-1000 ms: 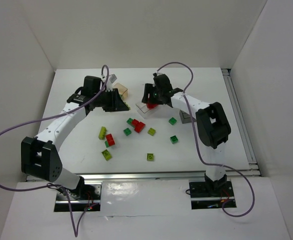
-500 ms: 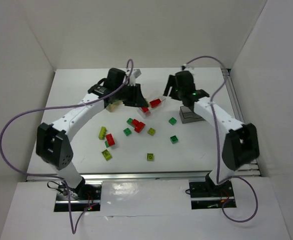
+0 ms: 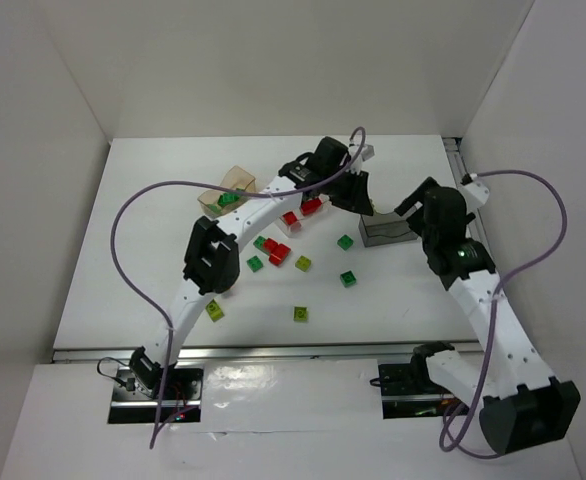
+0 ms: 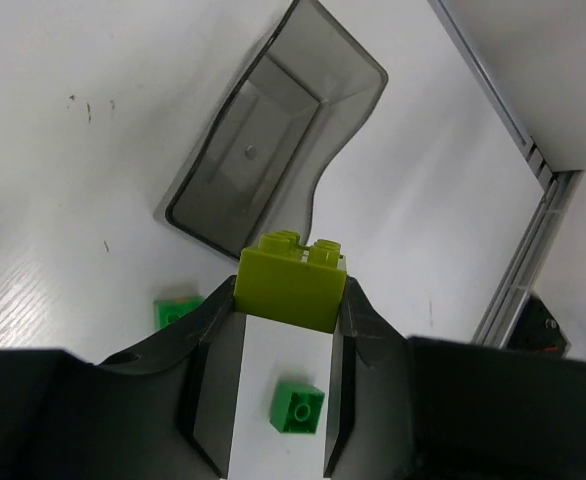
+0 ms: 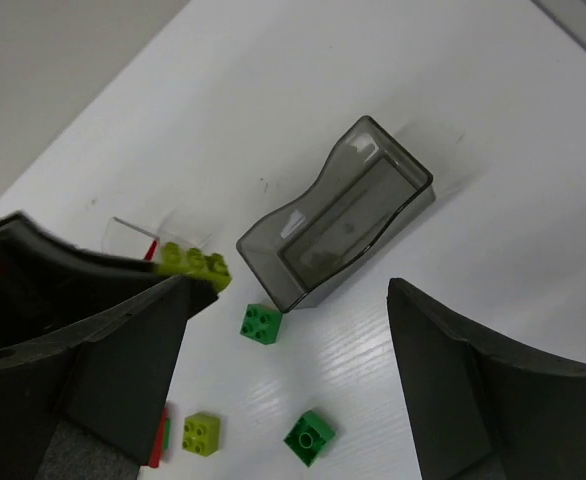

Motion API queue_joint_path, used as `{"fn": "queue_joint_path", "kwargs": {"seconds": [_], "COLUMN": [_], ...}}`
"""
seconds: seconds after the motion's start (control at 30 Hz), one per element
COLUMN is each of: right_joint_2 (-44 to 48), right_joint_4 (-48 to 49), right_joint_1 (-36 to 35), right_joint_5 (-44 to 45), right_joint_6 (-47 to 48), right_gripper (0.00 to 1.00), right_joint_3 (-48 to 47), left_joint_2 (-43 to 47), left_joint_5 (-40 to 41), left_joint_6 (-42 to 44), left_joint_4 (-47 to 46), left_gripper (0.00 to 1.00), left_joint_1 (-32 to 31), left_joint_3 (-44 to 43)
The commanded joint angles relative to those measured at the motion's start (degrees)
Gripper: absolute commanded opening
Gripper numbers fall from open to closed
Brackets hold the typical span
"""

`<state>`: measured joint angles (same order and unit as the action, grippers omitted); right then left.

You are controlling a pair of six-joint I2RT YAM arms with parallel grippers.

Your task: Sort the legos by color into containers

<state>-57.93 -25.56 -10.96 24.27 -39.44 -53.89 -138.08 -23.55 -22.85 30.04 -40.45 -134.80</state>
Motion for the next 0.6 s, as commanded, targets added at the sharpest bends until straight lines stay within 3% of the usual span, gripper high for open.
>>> {"fn": "queue_joint_path", "kwargs": {"seconds": [0.0, 0.03, 0.1, 0.17, 0.2, 0.33, 0.43, 0.57], "right_joint_2": [8.1, 9.3, 11.4, 11.4, 11.4, 10.8, 10.2, 6.5], "right_joint_4": [-1.7, -1.7, -2.3, -3.4, -3.4, -4.9, -3.5, 0.4], "right_joint_1": [0.8, 0.9, 0.9, 0.9, 0.9, 0.9, 0.9, 0.9], "right_joint_5": [3.0, 3.0, 3.0, 3.0, 3.0, 3.0, 1.2, -5.2], "right_joint_6": [-3.4, -3.4, -3.4, -3.4, -3.9, -3.9, -3.4, -1.3], "right_gripper": [0.87, 0.87, 0.87, 0.87, 0.87, 0.87, 0.87, 0.87], "right_joint_3": [2.6, 3.1, 3.9, 3.9, 3.9, 3.9, 4.5, 5.1], "left_joint_2": [-3.7, -3.7, -5.0, -5.9, -6.6, -4.9, -1.8, 5.3], "left_joint_5": [-1.3, -2.1, -4.4, -5.0, -5.0, -5.0, -5.0, -1.2], "left_joint_6": [-1.4, -1.4, -2.8, -2.8, -2.8, -1.6, -0.3, 0.3], "left_joint_4": [-0.8, -2.3, -4.2, -4.8, -4.8, -4.8, -4.2, -1.9], "left_gripper": [0.00, 0.01, 0.14, 0.35, 0.59, 0.86, 0.93, 0.91], "left_joint_1": [-0.5, -0.5, -0.5, -1.0, -1.0, -1.0, -1.0, -1.0], "left_joint_3": [-4.2, -4.2, -4.2, -4.9, -5.6, -4.2, -3.6, 0.3]}}
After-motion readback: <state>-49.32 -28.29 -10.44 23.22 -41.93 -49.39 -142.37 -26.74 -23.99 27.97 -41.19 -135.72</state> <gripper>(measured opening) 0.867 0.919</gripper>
